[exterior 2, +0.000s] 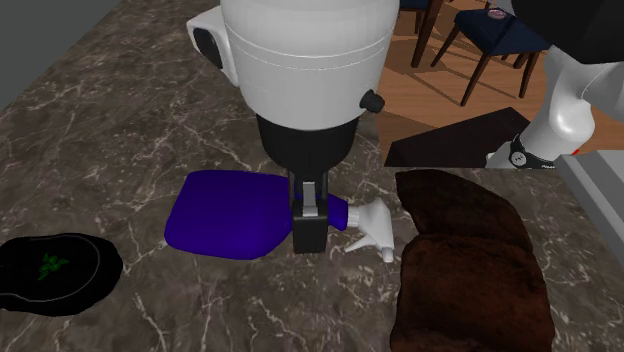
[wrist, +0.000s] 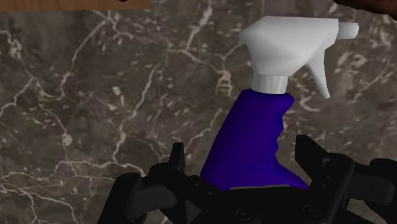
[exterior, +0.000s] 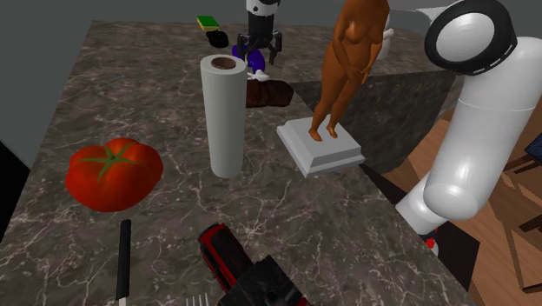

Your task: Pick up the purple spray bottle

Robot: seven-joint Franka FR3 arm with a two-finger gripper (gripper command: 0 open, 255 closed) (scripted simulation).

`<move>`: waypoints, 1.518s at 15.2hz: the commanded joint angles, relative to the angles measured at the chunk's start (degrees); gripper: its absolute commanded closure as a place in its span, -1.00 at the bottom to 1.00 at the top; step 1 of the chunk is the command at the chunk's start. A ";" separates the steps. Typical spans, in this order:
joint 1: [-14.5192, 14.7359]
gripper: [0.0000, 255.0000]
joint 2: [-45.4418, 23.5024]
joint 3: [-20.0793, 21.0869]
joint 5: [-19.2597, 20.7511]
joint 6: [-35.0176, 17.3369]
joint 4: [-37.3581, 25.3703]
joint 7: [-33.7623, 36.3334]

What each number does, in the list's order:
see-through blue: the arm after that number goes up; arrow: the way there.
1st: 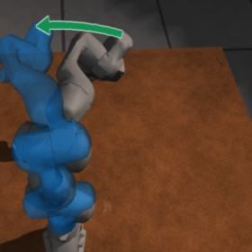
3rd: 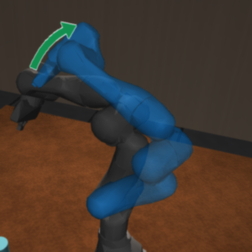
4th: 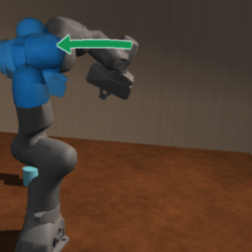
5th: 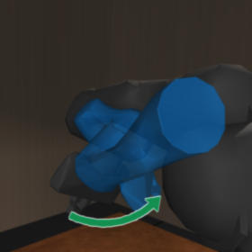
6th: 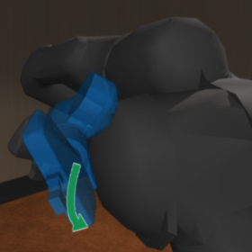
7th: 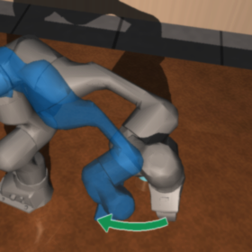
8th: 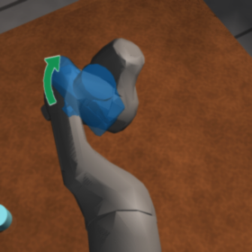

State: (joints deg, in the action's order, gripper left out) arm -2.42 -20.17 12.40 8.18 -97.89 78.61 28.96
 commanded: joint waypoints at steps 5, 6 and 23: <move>0.01 1.00 0.16 0.02 -0.01 -0.52 0.64 0.11; 0.00 1.00 0.18 0.02 -0.01 -0.53 0.66 0.10; 0.96 1.00 -2.19 0.08 0.40 9.89 -12.13 -0.55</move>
State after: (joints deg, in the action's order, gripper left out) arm -1.51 -22.11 12.49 8.53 -88.92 67.65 28.52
